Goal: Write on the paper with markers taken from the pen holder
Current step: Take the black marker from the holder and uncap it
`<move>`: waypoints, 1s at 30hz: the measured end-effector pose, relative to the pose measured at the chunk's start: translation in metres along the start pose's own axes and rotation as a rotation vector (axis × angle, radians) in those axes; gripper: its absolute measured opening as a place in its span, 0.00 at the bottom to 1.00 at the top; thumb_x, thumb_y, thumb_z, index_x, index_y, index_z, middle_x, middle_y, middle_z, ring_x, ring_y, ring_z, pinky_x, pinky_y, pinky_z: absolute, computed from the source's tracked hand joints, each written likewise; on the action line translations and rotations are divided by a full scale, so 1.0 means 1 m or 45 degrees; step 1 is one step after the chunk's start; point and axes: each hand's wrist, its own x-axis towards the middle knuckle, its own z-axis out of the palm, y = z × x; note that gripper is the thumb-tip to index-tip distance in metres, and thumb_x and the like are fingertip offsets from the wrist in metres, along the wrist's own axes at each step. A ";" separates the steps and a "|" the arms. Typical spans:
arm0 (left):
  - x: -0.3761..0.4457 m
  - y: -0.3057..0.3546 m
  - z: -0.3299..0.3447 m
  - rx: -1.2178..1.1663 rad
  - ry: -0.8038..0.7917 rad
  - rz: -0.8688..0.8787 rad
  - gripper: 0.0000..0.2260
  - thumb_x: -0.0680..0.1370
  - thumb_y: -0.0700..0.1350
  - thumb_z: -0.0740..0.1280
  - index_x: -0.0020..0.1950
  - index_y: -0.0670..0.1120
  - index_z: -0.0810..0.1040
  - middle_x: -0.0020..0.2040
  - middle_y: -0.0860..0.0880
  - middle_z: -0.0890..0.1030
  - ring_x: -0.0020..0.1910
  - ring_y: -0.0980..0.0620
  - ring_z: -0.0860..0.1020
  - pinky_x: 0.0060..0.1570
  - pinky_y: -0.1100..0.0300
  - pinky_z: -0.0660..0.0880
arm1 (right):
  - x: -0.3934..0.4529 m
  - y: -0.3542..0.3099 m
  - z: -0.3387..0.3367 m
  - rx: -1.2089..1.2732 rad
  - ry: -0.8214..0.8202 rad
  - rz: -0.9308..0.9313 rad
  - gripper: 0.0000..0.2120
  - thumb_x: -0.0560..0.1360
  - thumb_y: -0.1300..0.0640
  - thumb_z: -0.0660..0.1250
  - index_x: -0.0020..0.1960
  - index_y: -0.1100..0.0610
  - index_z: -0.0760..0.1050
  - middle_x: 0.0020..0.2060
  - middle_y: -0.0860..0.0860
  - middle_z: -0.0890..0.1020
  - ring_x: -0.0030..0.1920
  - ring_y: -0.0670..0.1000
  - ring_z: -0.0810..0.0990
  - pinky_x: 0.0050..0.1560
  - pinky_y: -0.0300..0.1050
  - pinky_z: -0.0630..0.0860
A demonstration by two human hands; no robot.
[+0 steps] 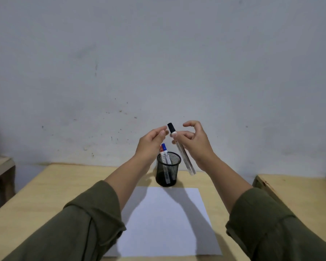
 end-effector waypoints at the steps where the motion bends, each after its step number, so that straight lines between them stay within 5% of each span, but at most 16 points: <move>1: -0.009 0.004 0.003 -0.024 -0.039 -0.003 0.11 0.80 0.47 0.59 0.59 0.51 0.77 0.55 0.52 0.81 0.55 0.55 0.75 0.48 0.61 0.71 | -0.010 -0.001 0.002 0.015 -0.031 0.031 0.15 0.73 0.61 0.70 0.52 0.53 0.66 0.42 0.56 0.85 0.38 0.49 0.83 0.38 0.37 0.77; 7: -0.055 0.003 0.002 -0.231 -0.120 -0.102 0.07 0.79 0.44 0.62 0.52 0.50 0.79 0.48 0.55 0.81 0.47 0.58 0.77 0.55 0.59 0.70 | -0.067 -0.011 0.003 0.150 -0.133 0.190 0.11 0.73 0.61 0.69 0.53 0.55 0.71 0.42 0.56 0.85 0.37 0.50 0.83 0.37 0.40 0.77; 13: -0.084 0.007 -0.005 -0.581 0.110 -0.290 0.04 0.78 0.44 0.63 0.51 0.48 0.76 0.43 0.56 0.79 0.42 0.63 0.77 0.41 0.63 0.68 | -0.109 -0.018 -0.012 0.360 -0.384 0.363 0.14 0.73 0.52 0.67 0.59 0.51 0.74 0.45 0.55 0.83 0.38 0.53 0.81 0.38 0.41 0.78; 20: -0.109 0.012 0.003 -0.558 0.080 -0.354 0.03 0.75 0.47 0.68 0.44 0.51 0.75 0.41 0.55 0.79 0.43 0.60 0.76 0.44 0.63 0.68 | -0.131 -0.016 0.002 0.627 -0.107 0.251 0.12 0.72 0.52 0.68 0.55 0.53 0.76 0.36 0.51 0.83 0.32 0.48 0.79 0.36 0.39 0.76; 26: -0.122 0.012 0.004 -0.469 -0.070 -0.225 0.08 0.78 0.50 0.64 0.54 0.50 0.77 0.48 0.52 0.81 0.45 0.58 0.78 0.49 0.61 0.70 | -0.130 -0.014 0.021 0.691 -0.027 0.219 0.06 0.77 0.56 0.63 0.46 0.55 0.78 0.32 0.51 0.81 0.31 0.46 0.77 0.37 0.36 0.75; 30: -0.123 0.010 -0.003 -0.584 -0.193 -0.099 0.11 0.81 0.45 0.58 0.59 0.53 0.76 0.59 0.55 0.78 0.45 0.66 0.80 0.58 0.59 0.71 | -0.128 -0.012 0.028 0.854 -0.026 0.252 0.07 0.78 0.58 0.62 0.44 0.57 0.78 0.30 0.52 0.80 0.30 0.46 0.76 0.35 0.36 0.77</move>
